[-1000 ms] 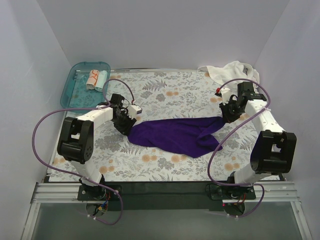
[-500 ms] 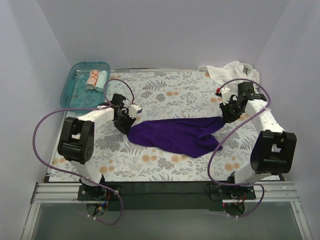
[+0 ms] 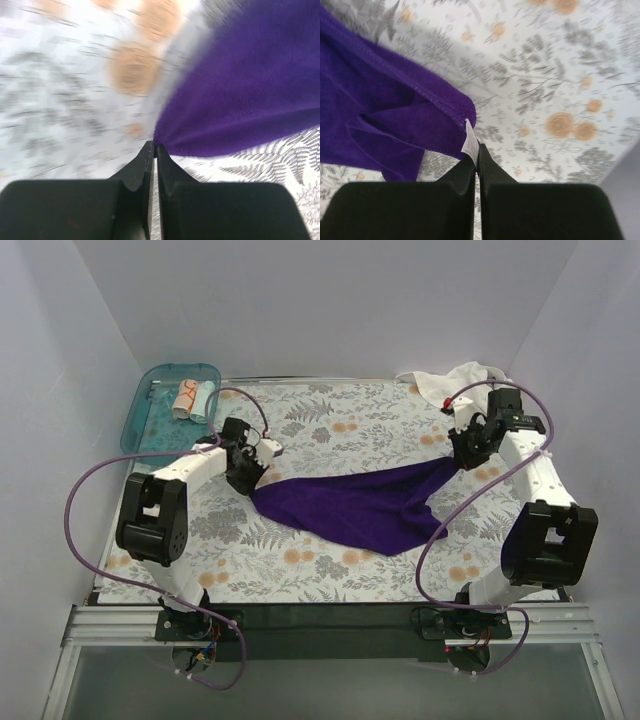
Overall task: Roll the towels
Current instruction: Flatten the towel
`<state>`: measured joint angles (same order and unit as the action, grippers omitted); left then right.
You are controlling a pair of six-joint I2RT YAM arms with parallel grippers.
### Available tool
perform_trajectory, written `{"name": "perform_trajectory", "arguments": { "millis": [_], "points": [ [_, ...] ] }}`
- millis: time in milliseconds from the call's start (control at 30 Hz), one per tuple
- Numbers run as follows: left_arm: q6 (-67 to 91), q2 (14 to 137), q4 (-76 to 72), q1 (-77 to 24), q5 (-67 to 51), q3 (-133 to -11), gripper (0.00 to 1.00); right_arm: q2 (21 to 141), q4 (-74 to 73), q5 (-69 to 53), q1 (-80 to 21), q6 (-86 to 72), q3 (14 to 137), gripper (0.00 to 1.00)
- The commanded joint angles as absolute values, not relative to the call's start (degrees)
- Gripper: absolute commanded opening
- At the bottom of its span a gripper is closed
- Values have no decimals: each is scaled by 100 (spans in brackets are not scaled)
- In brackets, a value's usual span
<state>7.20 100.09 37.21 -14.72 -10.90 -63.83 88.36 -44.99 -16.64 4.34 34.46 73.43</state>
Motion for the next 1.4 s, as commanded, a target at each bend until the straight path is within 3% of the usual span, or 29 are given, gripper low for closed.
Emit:
{"name": "perform_trajectory", "arguments": {
  "millis": [0, 300, 900, 1100, 1367],
  "points": [
    [378, 9782, 4086, -792, -1195, -7477, 0, 8745, -4412, -1731, 641, 3375, 8269, 1],
    [-158, 9072, 4763, -299, -1959, -8745, 0, 8315, -4605, -1836, 782, 3322, 9421, 1],
    [-70, 5284, 5115, -272, -1090, -7339, 0, 5257, -5062, -1801, 782, 3858, 7990, 1],
    [-307, 5387, 5441, -272, -1160, -6927, 0, 5255, -5010, -2144, 782, 3981, 7401, 1],
    [-378, 7038, 4255, -281, -1336, -6680, 0, 7108, -3877, -2312, 633, 3516, 6917, 1]
  ]
}}
